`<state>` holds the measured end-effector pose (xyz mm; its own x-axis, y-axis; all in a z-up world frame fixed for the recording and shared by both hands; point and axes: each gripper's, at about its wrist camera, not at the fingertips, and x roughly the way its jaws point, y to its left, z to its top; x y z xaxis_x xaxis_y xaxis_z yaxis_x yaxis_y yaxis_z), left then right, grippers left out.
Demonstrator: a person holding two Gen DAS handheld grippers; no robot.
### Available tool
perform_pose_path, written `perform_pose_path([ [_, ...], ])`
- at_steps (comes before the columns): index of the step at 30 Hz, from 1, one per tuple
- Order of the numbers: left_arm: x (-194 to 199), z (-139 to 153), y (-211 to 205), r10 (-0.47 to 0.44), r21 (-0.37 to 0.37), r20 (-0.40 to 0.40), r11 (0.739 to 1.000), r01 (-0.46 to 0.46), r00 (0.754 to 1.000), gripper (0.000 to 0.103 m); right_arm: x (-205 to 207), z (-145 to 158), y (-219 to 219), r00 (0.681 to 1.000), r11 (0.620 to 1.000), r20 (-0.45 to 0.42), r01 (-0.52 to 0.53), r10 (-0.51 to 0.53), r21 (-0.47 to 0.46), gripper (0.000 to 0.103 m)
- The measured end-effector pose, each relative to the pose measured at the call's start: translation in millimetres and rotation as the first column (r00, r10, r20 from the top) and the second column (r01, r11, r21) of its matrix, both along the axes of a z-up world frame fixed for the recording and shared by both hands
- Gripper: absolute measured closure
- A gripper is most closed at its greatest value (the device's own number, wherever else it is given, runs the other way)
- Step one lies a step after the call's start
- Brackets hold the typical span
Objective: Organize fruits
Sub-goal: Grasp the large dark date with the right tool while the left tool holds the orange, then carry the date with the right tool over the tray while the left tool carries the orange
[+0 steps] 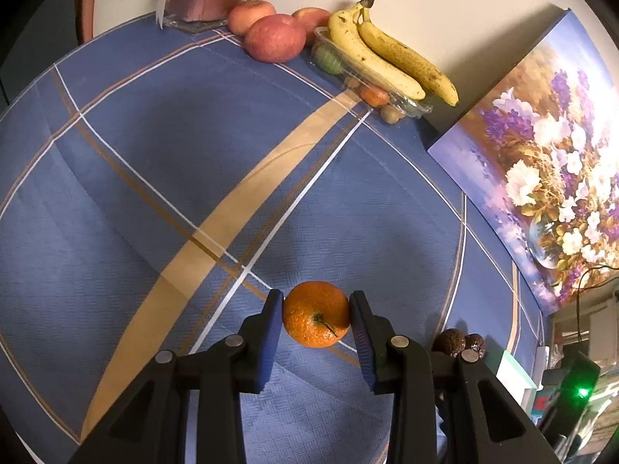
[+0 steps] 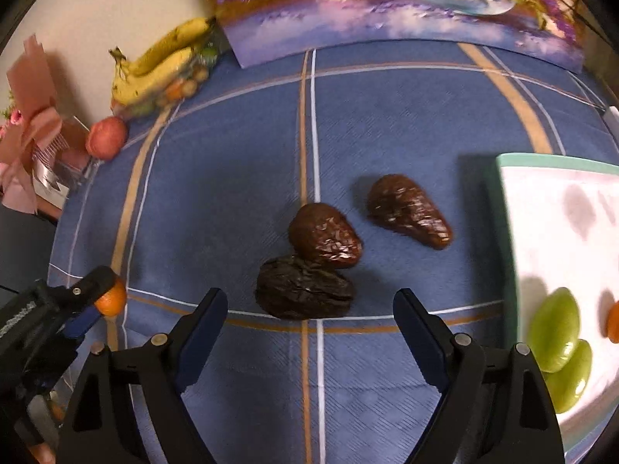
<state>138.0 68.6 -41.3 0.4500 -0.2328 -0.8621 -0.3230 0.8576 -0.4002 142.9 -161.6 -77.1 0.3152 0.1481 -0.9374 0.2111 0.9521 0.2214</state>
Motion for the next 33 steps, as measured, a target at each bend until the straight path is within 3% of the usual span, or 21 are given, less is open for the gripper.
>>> perform_pose_path([
  [5,2,-4,-1,-0.006,-0.01,-0.011,1.0,0.006,1.0,0.066,6,-8,4,1.0,0.999,-0.019,-0.004,0.004,-0.037,0.015],
  [8,1,-3,0,-0.006,-0.013,-0.008,1.0,0.006,1.0,0.066,8,-7,9,1.0,0.998,-0.018,-0.023,0.022,-0.063,0.035],
  [12,0,-3,1,-0.004,-0.025,-0.005,1.0,0.004,1.0,0.066,10,-7,15,0.999,0.998,-0.016,-0.038,0.037,-0.06,0.043],
  [18,0,4,-1,-0.016,-0.021,0.008,1.0,0.017,1.0,0.066,3,1,12,0.999,0.998,0.01,-0.039,0.04,-0.046,0.043],
  [33,-13,51,-31,-0.126,0.002,0.12,0.992,0.127,0.985,0.066,-43,68,-31,0.992,0.993,0.128,0.025,-0.01,-0.118,0.043],
])
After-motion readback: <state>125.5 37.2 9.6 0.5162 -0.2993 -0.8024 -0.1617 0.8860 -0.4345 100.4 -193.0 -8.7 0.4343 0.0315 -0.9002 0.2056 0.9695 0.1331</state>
